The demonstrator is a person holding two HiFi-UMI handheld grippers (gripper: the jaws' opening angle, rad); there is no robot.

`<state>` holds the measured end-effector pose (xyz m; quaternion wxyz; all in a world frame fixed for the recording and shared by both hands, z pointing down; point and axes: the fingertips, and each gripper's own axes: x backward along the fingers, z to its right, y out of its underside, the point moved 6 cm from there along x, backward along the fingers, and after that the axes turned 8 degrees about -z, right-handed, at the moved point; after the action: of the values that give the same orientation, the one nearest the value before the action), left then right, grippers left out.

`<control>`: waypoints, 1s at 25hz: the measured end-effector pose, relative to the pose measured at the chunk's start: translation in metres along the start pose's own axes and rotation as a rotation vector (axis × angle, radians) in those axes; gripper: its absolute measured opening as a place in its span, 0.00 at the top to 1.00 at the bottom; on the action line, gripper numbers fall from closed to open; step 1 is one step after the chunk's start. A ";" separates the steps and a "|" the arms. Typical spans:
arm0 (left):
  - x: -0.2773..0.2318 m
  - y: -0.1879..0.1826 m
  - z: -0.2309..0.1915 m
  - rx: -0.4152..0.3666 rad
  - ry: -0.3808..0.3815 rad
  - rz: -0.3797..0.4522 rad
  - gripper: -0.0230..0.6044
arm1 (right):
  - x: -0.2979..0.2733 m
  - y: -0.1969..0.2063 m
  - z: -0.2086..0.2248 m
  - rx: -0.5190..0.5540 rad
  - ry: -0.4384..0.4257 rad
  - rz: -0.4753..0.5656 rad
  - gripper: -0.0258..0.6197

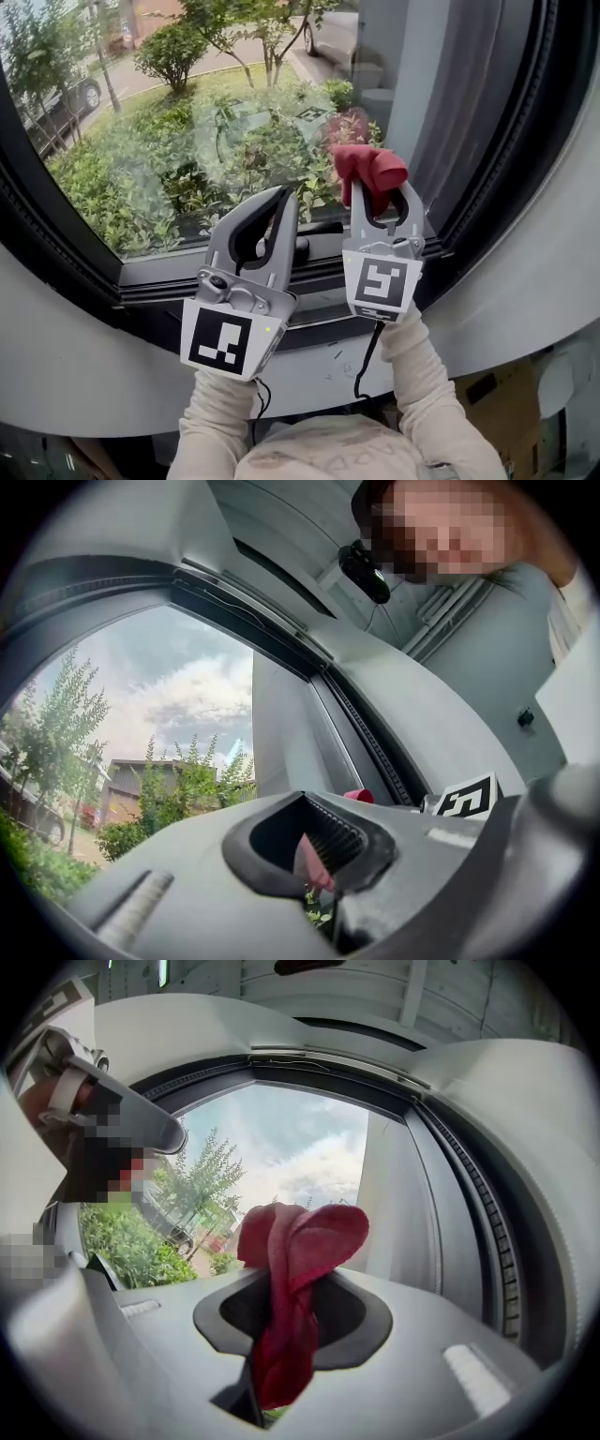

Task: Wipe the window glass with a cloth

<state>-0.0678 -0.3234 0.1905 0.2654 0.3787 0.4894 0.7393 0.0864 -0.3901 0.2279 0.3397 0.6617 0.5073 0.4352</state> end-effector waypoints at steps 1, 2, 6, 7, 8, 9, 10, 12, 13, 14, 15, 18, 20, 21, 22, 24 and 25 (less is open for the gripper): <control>-0.004 0.000 0.004 0.001 0.003 0.000 0.96 | 0.000 0.003 0.007 0.000 0.007 -0.002 0.76; -0.009 0.001 0.008 0.003 0.006 0.000 0.96 | 0.000 0.006 0.014 -0.001 0.015 -0.004 0.76; -0.024 0.002 0.023 0.005 0.018 0.000 0.96 | -0.001 0.019 0.043 -0.020 0.048 -0.020 0.76; -0.026 0.002 0.026 0.004 0.022 0.001 0.96 | -0.001 0.021 0.049 -0.025 0.059 -0.025 0.76; -0.029 0.002 0.029 0.004 0.025 0.001 0.96 | -0.002 0.024 0.055 -0.031 0.069 -0.031 0.76; -0.031 0.002 0.032 0.005 0.028 0.000 0.96 | -0.002 0.027 0.061 -0.039 0.079 -0.037 0.76; -0.033 0.002 0.035 0.005 0.030 -0.001 0.96 | -0.002 0.030 0.067 -0.050 0.089 -0.043 0.76; -0.038 0.003 0.039 0.006 0.033 -0.005 0.96 | -0.002 0.034 0.076 -0.068 0.103 -0.055 0.76; -0.039 0.003 0.041 0.006 0.034 -0.006 0.96 | -0.002 0.035 0.079 -0.071 0.110 -0.059 0.76; -0.041 0.002 0.042 0.005 0.035 -0.006 0.96 | -0.003 0.036 0.081 -0.070 0.117 -0.064 0.76; -0.041 0.002 0.043 0.004 0.036 -0.007 0.96 | -0.003 0.037 0.083 -0.070 0.124 -0.068 0.76; -0.040 0.000 0.042 0.000 0.034 -0.007 0.96 | -0.002 0.039 0.089 -0.088 0.141 -0.082 0.76; -0.038 0.000 0.041 -0.001 0.031 -0.009 0.96 | -0.002 0.041 0.092 -0.106 0.150 -0.090 0.76; -0.036 -0.001 0.040 -0.002 0.030 -0.011 0.96 | -0.002 0.041 0.093 -0.111 0.154 -0.092 0.76; -0.034 -0.001 0.039 -0.003 0.029 -0.012 0.96 | -0.001 0.041 0.093 -0.112 0.158 -0.094 0.76; -0.029 -0.001 0.037 -0.005 0.025 -0.013 0.96 | -0.001 0.041 0.092 -0.110 0.162 -0.093 0.76; -0.027 -0.001 0.035 -0.006 0.022 -0.013 0.96 | -0.002 0.041 0.092 -0.112 0.160 -0.092 0.76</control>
<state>-0.0237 -0.3249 0.1899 0.2660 0.3664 0.4928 0.7431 0.1863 -0.4031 0.2286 0.3541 0.5809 0.5376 0.4981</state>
